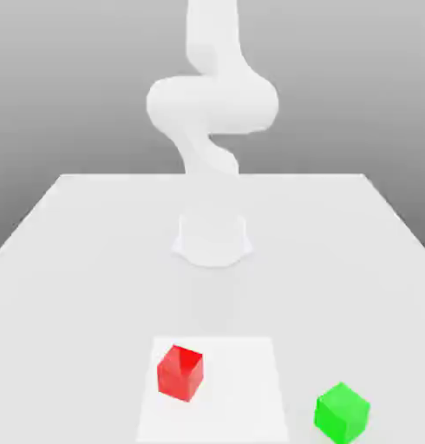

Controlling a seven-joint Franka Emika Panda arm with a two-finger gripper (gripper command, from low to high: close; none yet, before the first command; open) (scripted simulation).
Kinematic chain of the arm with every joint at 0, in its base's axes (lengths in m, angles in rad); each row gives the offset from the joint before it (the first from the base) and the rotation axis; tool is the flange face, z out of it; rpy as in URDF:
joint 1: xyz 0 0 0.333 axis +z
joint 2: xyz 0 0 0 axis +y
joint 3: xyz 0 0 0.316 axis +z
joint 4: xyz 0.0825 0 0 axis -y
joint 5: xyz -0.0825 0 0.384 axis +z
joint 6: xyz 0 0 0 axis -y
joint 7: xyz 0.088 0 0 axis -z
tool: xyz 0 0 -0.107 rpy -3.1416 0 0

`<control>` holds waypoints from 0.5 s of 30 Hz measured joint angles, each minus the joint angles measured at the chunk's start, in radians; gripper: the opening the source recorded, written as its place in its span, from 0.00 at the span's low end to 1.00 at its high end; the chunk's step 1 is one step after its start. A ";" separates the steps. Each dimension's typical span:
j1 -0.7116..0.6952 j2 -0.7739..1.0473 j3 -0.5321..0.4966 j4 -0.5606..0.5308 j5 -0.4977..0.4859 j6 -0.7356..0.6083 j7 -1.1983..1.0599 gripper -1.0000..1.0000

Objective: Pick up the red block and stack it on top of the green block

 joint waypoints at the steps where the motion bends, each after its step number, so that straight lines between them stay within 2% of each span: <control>1: -0.008 0.040 0.003 -0.019 -0.001 0.021 0.015 0.50; 15: -0.092 0.552 0.016 -0.257 -0.018 0.296 0.201 0.50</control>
